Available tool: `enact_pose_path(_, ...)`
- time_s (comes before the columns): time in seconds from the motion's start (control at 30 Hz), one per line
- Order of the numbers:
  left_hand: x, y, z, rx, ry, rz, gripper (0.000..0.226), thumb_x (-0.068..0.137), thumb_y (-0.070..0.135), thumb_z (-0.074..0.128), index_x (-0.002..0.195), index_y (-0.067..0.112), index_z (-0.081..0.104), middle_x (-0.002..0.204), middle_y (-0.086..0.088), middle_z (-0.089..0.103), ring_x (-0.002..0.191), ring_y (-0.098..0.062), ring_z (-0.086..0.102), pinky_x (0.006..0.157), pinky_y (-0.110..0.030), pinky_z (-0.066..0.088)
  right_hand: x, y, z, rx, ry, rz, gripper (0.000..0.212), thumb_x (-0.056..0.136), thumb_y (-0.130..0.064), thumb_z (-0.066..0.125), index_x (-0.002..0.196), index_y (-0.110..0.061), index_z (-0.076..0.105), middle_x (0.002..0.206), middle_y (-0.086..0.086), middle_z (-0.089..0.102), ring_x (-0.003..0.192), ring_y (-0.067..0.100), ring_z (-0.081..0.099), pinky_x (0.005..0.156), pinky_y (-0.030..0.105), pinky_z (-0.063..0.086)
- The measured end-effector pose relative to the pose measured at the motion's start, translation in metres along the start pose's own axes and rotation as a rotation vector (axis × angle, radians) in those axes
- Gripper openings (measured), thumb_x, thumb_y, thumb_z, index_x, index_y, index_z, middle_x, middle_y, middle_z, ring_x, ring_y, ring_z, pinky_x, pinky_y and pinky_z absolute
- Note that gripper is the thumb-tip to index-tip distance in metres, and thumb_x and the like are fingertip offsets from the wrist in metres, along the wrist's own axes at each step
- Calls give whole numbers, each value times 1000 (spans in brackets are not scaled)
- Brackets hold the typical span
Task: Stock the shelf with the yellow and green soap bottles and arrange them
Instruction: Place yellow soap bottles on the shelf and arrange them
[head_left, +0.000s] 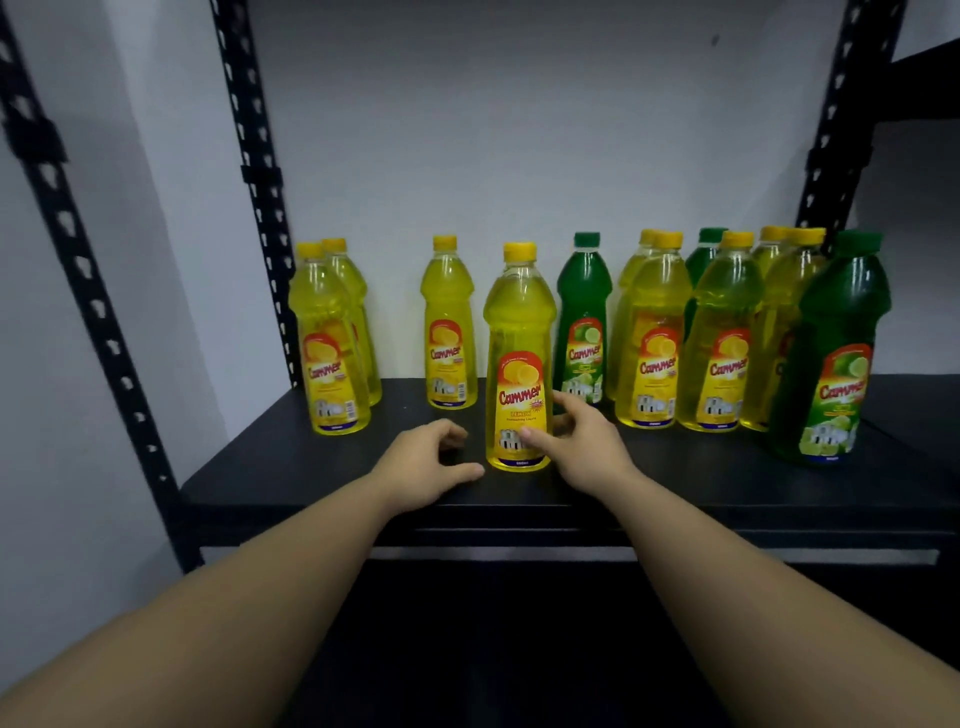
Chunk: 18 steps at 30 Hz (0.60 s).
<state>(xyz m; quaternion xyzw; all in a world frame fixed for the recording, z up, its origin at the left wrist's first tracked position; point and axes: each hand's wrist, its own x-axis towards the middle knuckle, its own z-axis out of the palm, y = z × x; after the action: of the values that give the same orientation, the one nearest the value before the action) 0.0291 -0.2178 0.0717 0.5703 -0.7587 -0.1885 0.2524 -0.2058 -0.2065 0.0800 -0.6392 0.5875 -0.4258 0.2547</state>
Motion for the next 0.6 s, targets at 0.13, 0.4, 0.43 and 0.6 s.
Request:
enact_pose_path(0.13, -20, -38, -36, 237, -50, -26, 82, 78, 84, 59, 137, 29, 61, 137, 8, 63, 124, -13, 57, 107, -37, 47, 5, -13, 22, 0, -25, -18, 75, 87, -45, 78, 151, -28, 45, 110, -9, 65, 105, 12, 62, 92, 35, 54)
enact_pose_path(0.4, -28, -63, -40, 194, -20, -72, 93, 67, 94, 51, 140, 36, 53, 143, 12, 54, 131, -15, 51, 108, -46, 47, 22, -31, 59, -25, -26, -58, 68, 90, -42, 76, 149, -22, 49, 117, -7, 67, 105, 11, 63, 88, 30, 52)
enact_pose_path(0.43, -27, -63, -40, 189, -21, -76, 93, 67, 94, 52, 141, 36, 53, 143, 12, 53, 131, -15, 50, 108, -46, 47, 24, -32, 64, -23, -18, -61, 67, 90, -42, 76, 148, -22, 50, 122, -5, 68, 106, 11, 63, 89, 30, 53)
enact_pose_path(0.6, -24, -68, -38, 186, -13, -82, 92, 67, 94, 53, 138, 37, 55, 141, 13, 55, 130, -13, 51, 107, -46, 48, 39, -36, 88, 20, 12, -26, 66, 90, -40, 76, 146, -22, 46, 133, -1, 66, 117, 17, 65, 100, 40, 54)
